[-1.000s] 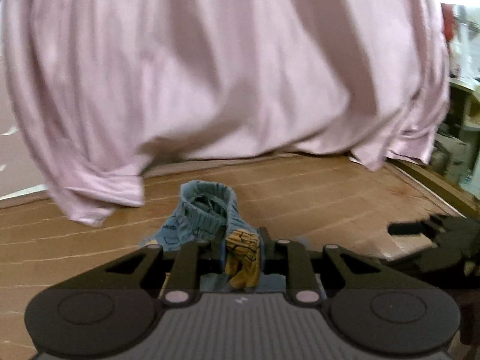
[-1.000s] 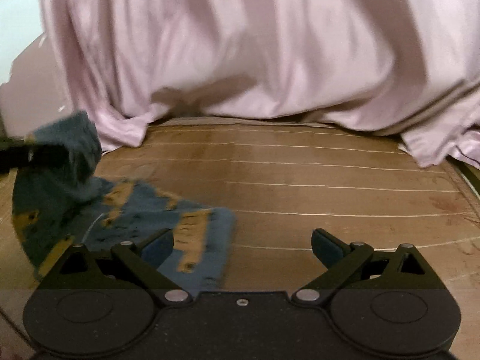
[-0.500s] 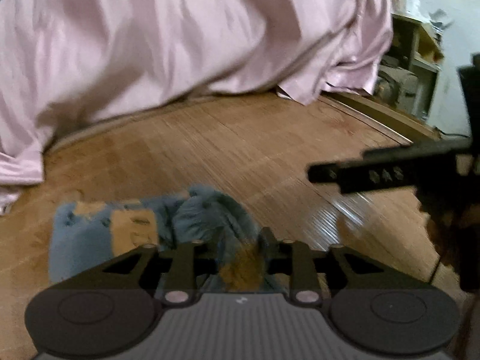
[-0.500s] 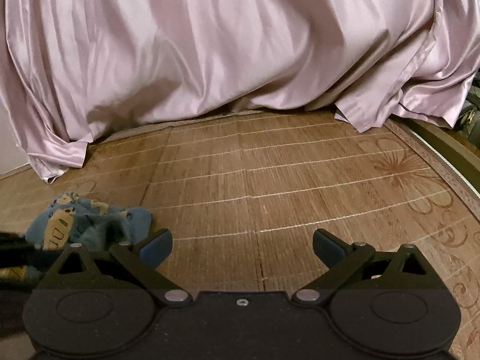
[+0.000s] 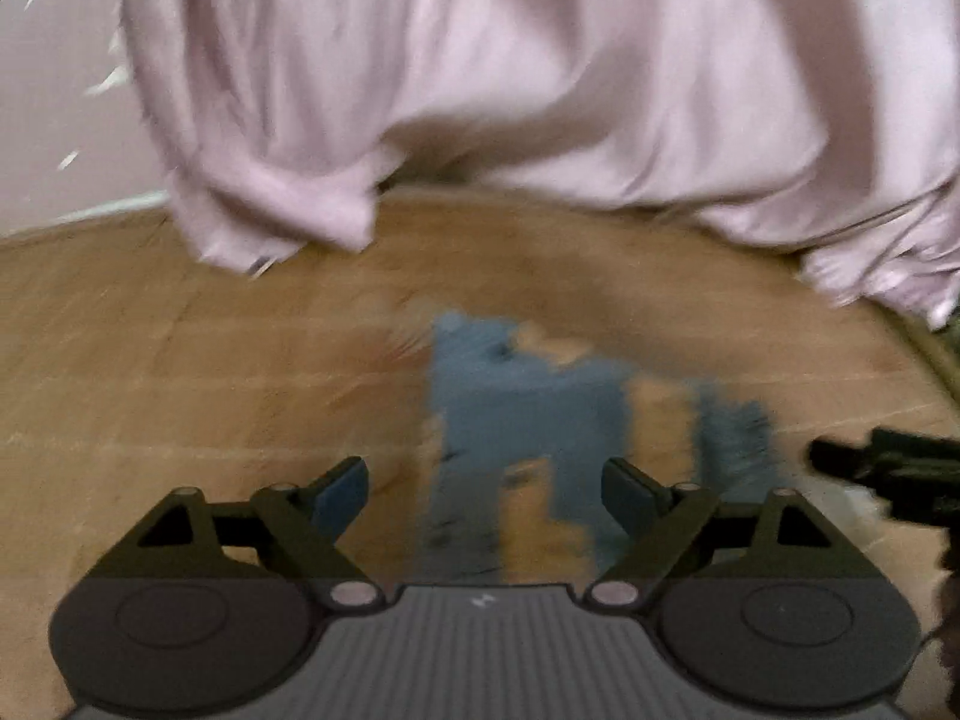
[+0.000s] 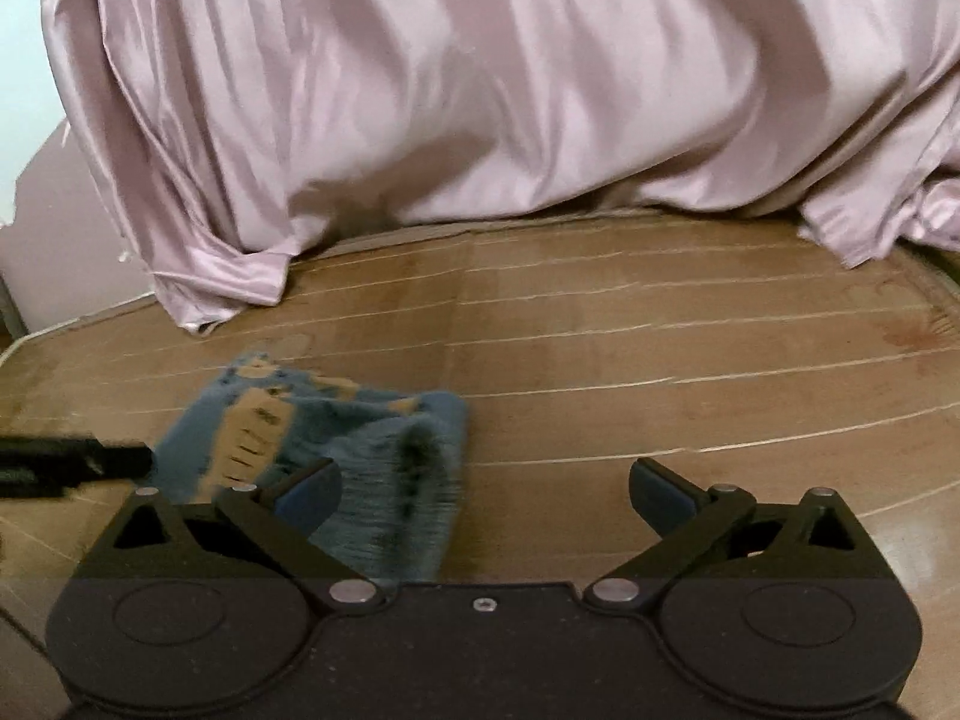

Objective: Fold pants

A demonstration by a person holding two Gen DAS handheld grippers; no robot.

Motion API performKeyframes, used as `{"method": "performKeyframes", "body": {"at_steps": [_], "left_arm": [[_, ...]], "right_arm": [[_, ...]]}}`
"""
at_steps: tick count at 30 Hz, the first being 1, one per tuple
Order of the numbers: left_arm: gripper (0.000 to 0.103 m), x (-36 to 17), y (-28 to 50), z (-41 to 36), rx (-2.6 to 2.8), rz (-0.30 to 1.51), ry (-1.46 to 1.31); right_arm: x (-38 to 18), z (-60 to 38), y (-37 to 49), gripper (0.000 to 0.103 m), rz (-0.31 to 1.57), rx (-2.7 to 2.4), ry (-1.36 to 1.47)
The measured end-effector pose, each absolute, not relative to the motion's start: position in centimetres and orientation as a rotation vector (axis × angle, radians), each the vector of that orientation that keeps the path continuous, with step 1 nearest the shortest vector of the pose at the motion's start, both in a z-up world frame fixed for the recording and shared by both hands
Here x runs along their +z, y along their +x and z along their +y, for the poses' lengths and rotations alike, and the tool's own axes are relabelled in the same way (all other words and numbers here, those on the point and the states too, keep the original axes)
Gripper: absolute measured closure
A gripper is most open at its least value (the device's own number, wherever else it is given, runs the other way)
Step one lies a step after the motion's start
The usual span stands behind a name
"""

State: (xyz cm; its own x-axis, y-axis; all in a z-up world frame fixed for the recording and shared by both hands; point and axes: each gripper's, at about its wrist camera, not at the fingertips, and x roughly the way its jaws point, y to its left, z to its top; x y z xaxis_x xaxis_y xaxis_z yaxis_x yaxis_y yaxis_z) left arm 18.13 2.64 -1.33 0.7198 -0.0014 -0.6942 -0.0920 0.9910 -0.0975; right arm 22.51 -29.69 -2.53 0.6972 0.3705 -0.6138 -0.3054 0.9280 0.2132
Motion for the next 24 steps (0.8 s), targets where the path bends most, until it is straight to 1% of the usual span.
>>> {"method": "performKeyframes", "body": {"at_steps": [5, 10, 12, 15, 18, 21, 24], "left_arm": [[0.013, -3.0, 18.1, 3.5, 0.082, 0.811, -0.071], [0.01, -3.8, 17.0, 3.9, 0.073, 0.818, -0.02], [0.01, -3.3, 16.7, 4.0, 0.065, 0.814, -0.015], [0.009, -1.7, 16.5, 3.8, 0.044, 0.766, 0.038], [0.004, 0.5, 17.2, 3.4, -0.021, 0.666, 0.045], [0.003, 1.1, 20.5, 2.3, -0.035, 0.668, 0.085], [0.004, -0.5, 23.9, 1.3, -0.052, 0.716, 0.136]], "right_arm": [[-3.7, -27.7, 21.9, 0.002, 0.826, 0.277, -0.084], [-3.1, -28.5, 20.6, 0.001, 0.828, 0.214, -0.23], [-2.7, -29.1, 20.4, 0.001, 0.802, 0.193, -0.217], [-1.5, -29.5, 20.4, 0.001, 0.719, 0.237, -0.111], [-0.9, -27.9, 22.1, 0.001, 0.683, 0.286, -0.079], [-1.6, -25.7, 24.5, 0.001, 0.72, 0.325, -0.091], [-3.2, -24.3, 26.4, 0.001, 0.793, 0.284, -0.15]]}}
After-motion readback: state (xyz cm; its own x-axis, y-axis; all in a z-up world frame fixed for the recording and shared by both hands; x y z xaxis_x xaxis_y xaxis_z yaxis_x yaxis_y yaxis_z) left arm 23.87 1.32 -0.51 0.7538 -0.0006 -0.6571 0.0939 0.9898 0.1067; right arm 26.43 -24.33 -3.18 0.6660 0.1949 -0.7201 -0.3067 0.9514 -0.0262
